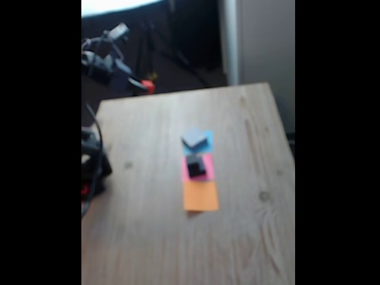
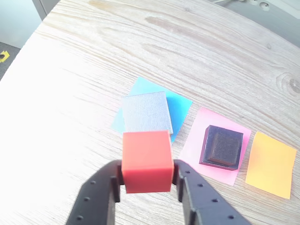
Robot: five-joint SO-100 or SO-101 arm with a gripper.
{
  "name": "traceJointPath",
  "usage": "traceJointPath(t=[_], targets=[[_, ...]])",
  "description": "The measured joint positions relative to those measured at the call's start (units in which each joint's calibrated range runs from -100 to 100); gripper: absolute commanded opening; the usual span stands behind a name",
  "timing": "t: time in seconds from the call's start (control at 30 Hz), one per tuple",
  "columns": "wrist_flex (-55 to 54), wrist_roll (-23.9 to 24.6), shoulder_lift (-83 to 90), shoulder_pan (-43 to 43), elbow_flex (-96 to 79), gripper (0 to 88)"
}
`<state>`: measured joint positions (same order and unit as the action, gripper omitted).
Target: Tower of hanoi
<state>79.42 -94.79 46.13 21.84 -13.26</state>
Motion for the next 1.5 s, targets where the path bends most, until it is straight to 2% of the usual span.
traceJointPath(t=[0.13, 0.4, 0.67, 0.83, 1.13, 1.5], targets=[[-11.6, -2.3, 1.1, 0.0, -15.7, 5.2], [-46.1, -4.2, 0.9, -1.3, -46.2, 5.4], [-76.9, -4.2, -10.0, -1.3, -60.1, 5.9], [-95.2, -4.2, -21.5, -1.3, -61.4, 6.1], [-114.8, -4.2, -37.6, -1.5, -61.5, 6.3], [-126.3, -4.2, -47.5, -1.2, -61.7, 6.6]])
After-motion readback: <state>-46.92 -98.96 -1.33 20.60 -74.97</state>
